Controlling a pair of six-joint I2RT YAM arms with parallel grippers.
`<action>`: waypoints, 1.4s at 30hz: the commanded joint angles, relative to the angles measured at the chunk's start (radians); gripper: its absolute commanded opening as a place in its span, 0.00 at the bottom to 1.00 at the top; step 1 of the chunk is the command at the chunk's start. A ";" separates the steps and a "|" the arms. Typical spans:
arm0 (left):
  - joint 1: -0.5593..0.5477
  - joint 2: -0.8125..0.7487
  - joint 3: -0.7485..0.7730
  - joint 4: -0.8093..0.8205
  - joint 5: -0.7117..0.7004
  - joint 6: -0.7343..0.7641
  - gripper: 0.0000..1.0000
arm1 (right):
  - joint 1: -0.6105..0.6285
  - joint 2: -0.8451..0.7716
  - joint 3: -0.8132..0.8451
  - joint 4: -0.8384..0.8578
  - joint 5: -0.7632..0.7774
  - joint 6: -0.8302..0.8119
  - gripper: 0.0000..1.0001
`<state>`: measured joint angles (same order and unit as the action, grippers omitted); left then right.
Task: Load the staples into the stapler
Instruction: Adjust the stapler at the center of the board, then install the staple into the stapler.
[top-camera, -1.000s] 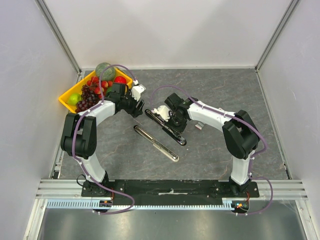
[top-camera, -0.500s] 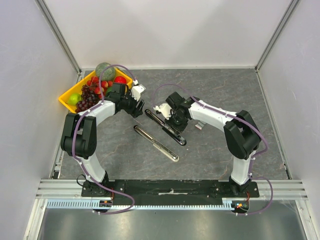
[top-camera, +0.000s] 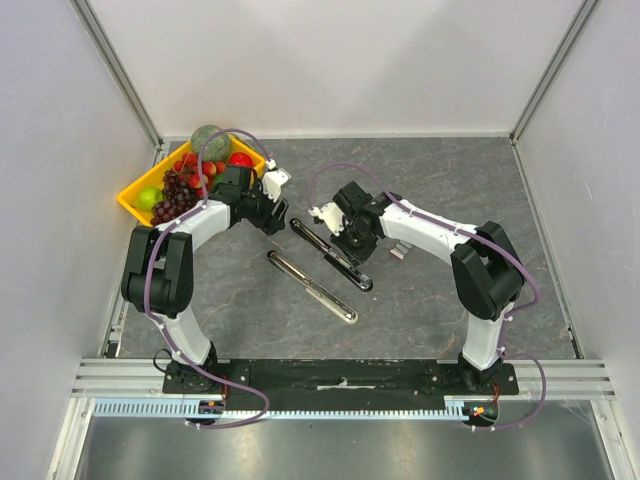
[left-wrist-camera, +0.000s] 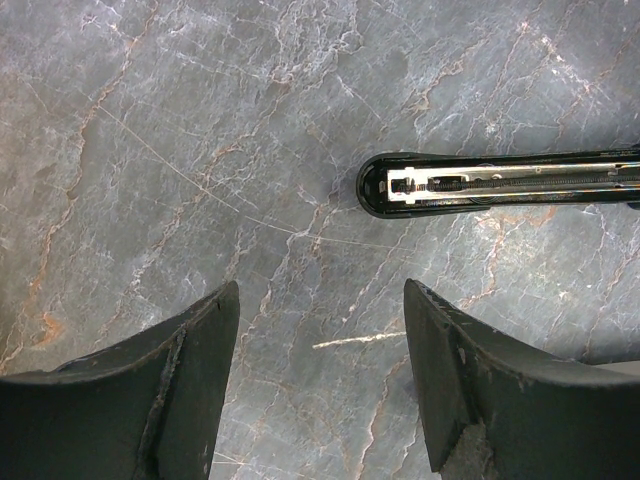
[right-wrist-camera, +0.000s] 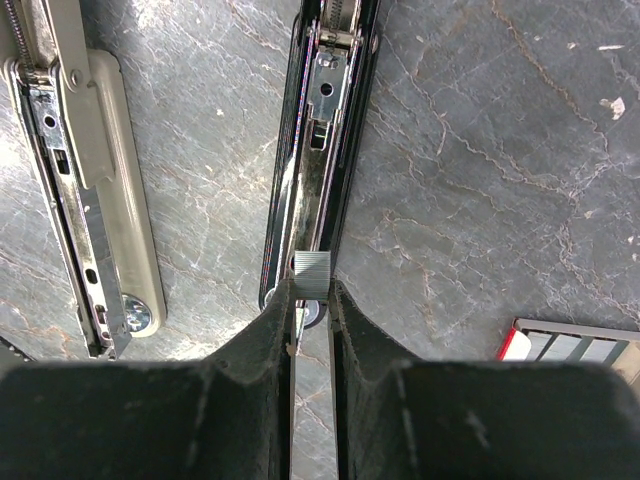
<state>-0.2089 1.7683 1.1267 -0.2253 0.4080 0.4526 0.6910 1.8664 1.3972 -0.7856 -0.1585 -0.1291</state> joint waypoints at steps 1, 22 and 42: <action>0.005 -0.007 0.031 0.006 -0.003 -0.026 0.73 | -0.001 -0.004 -0.007 0.022 0.005 0.040 0.10; 0.005 0.003 0.033 0.006 0.000 -0.026 0.73 | 0.001 0.004 -0.037 0.037 -0.012 0.128 0.08; 0.005 0.016 0.028 0.004 0.000 -0.022 0.72 | 0.007 0.022 -0.038 0.040 0.007 0.128 0.09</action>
<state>-0.2089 1.7737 1.1267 -0.2321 0.4015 0.4522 0.6918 1.8790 1.3632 -0.7628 -0.1627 -0.0166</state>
